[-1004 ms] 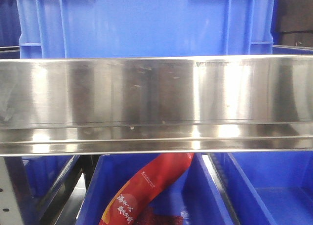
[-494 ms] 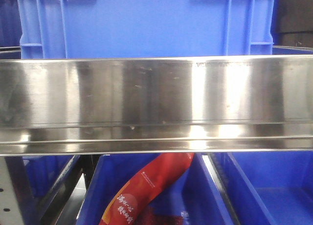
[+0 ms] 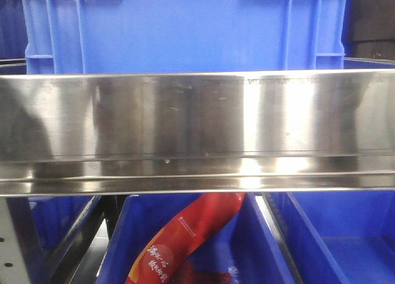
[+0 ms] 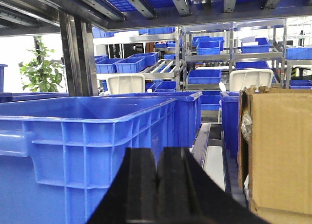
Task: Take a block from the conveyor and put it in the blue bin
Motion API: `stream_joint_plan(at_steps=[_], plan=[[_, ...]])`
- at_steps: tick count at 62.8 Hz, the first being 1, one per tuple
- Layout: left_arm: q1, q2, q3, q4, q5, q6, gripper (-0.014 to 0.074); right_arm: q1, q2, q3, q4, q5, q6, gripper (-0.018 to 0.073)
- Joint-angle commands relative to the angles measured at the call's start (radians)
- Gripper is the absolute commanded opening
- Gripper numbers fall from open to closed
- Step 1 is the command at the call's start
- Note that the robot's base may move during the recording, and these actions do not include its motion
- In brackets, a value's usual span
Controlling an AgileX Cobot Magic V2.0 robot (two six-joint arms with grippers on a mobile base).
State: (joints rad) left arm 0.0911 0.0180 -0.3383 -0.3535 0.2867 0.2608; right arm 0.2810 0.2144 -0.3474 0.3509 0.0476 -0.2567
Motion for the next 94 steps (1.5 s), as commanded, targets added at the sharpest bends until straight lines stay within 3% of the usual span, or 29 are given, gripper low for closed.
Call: stream_joint_plan(at_steps=[1, 33, 39, 41, 45, 56, 63, 69, 75, 94], plan=[[0.026, -0.018, 0.001, 0.003, -0.005, -0.004, -0.0111, -0.007, -0.004, 0.004, 0.005, -0.005, -0.006, -0.0162], [0.048, -0.018, 0.001, 0.003, -0.020, -0.004, -0.0111, -0.007, -0.004, 0.009, 0.005, -0.007, -0.006, -0.0162], [0.048, -0.018, 0.001, 0.003, -0.020, -0.004, -0.0111, -0.009, -0.004, 0.036, -0.103, -0.025, -0.006, -0.0162], [0.048, -0.018, 0.001, 0.003, -0.020, -0.004, -0.0111, -0.016, -0.007, 0.049, -0.153, -0.027, -0.004, -0.0162], [0.048, -0.018, 0.001, 0.003, -0.020, -0.004, -0.0111, -0.047, -0.018, 0.086, -0.157, -0.038, 0.013, -0.0162], [0.050, -0.018, 0.001, 0.003, -0.020, -0.004, -0.0111, -0.164, -0.074, 0.221, -0.228, -0.077, 0.220, -0.0162], [0.050, -0.018, 0.001, 0.003, -0.020, -0.004, -0.0111, -0.220, -0.135, 0.312, -0.250, -0.125, 0.223, -0.0162], [0.050, -0.018, 0.001, 0.003, -0.020, -0.004, -0.0111, -0.227, -0.193, 0.347, -0.252, -0.135, 0.223, -0.0162], [0.050, -0.018, 0.001, 0.003, -0.020, -0.004, -0.0111, -0.227, -0.214, 0.347, -0.298, -0.014, 0.223, -0.0162], [0.050, -0.018, 0.001, 0.003, -0.024, -0.004, -0.0111, -0.227, -0.214, 0.347, -0.306, -0.039, 0.223, -0.0162]])
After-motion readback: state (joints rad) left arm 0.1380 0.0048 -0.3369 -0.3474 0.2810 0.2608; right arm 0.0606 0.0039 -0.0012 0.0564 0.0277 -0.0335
